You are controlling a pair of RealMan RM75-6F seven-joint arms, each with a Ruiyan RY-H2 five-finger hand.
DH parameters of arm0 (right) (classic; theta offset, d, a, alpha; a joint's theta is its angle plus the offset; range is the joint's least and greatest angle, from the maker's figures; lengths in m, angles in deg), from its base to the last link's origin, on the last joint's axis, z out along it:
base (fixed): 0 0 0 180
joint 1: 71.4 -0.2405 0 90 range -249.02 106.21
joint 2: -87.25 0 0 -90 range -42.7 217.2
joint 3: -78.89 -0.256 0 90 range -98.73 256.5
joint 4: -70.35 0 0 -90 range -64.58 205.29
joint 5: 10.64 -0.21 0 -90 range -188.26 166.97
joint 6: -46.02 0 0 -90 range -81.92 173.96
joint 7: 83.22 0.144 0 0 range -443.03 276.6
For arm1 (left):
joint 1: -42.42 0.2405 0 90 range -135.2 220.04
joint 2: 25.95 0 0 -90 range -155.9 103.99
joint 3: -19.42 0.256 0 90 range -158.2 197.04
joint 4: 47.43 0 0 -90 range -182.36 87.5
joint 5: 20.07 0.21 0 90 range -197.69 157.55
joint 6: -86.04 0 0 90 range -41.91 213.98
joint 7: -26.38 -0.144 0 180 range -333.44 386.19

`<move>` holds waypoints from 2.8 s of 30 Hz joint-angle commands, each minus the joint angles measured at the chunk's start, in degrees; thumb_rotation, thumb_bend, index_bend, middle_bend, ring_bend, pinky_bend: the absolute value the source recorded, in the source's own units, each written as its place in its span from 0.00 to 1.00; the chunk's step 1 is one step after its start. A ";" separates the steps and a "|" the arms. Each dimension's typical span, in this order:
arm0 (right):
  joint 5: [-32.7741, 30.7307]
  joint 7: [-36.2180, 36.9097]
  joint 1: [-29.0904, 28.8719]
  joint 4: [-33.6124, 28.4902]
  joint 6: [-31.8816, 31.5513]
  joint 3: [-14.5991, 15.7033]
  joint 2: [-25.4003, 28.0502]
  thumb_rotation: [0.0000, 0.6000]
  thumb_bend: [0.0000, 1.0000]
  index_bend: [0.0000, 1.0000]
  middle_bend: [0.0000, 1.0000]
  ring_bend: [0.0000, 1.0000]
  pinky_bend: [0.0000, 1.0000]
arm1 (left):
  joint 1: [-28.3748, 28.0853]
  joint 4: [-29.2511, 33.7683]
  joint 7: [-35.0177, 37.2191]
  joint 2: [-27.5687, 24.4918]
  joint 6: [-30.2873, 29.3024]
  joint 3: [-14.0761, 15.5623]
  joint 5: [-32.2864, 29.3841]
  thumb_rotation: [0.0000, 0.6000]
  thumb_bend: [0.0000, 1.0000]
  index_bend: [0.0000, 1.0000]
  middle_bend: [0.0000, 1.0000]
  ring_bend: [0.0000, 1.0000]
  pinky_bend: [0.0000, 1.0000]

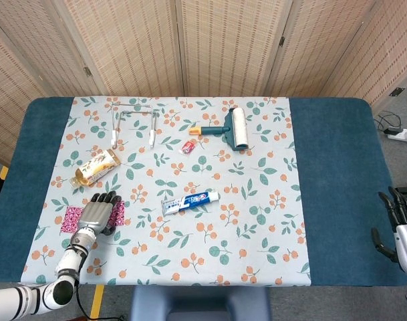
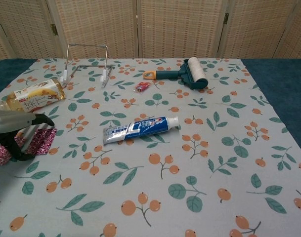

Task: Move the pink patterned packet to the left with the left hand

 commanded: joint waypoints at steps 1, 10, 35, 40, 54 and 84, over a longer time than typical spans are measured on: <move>-0.05 0.07 -0.01 0.06 0.03 -0.03 -0.01 1.00 0.49 0.00 0.00 0.00 0.00 | -0.13 0.42 -0.19 -0.06 -0.27 0.20 -0.35 1.00 0.35 0.10 0.00 0.00 0.00; -0.16 0.58 -0.09 0.63 0.28 -0.08 -0.22 1.00 0.49 0.00 0.00 0.00 0.00 | -0.55 0.84 -1.00 0.15 -1.05 0.70 -2.41 1.00 0.35 0.10 0.00 0.00 0.00; -0.12 0.78 0.10 0.83 0.08 -0.02 -0.24 1.00 0.49 0.00 0.00 0.00 0.00 | -0.98 0.20 -1.75 1.08 -2.31 1.40 -3.57 1.00 0.35 0.10 0.00 0.00 0.00; -0.22 0.79 0.09 0.84 0.12 -0.09 -0.24 1.00 0.50 0.00 0.00 0.00 0.00 | -0.95 0.03 -1.59 1.20 -2.56 1.37 -3.26 1.00 0.35 0.14 0.00 0.00 0.00; -0.15 0.61 0.05 0.59 0.03 -0.19 -0.16 1.00 0.50 0.00 0.00 0.00 0.00 | 0.68 2.88 0.08 -0.94 -5.60 1.82 2.61 1.00 0.35 0.19 0.00 0.00 0.00; 1.60 -1.73 0.65 -2.05 -1.77 0.30 0.25 1.00 0.49 0.00 0.00 0.00 0.00 | 9.64 -3.36 15.31 -14.10 -4.84 9.09 27.17 1.00 0.34 0.18 0.00 0.00 0.00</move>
